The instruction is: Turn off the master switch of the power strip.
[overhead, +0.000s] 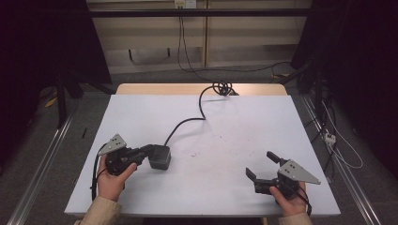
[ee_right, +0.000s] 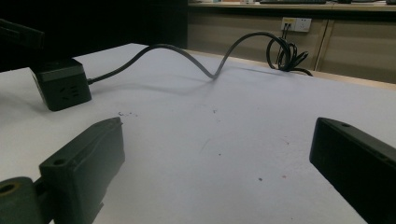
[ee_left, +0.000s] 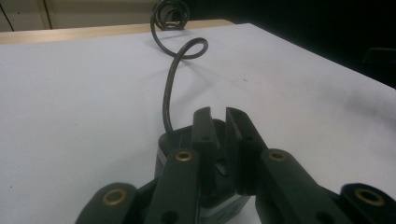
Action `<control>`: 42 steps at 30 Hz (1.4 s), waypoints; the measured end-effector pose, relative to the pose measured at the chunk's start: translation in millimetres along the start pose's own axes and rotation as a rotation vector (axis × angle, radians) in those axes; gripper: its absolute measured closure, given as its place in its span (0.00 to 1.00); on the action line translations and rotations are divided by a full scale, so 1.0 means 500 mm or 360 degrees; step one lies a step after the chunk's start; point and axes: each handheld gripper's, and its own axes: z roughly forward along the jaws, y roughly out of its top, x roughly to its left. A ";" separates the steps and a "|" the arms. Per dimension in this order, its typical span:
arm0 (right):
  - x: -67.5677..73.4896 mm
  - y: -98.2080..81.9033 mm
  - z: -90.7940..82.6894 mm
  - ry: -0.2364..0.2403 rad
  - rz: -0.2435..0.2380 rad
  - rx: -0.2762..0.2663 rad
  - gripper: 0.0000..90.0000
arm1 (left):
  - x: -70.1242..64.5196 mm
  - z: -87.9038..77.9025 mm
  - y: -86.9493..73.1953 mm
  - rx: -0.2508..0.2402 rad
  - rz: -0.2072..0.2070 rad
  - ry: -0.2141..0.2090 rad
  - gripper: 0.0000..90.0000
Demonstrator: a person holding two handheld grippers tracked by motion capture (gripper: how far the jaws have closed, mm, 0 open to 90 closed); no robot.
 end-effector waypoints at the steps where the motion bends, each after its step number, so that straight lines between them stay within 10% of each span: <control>1: 0.000 0.000 0.000 0.0000 0.0000 0.0000 0.03 | 0.000 0.001 0.000 0.0005 0.0000 0.0001 0.93; 42: -0.001 0.002 -0.002 0.0003 0.0006 -0.0009 0.03 | -0.009 0.020 -0.006 0.0131 0.0009 -0.0050 1.00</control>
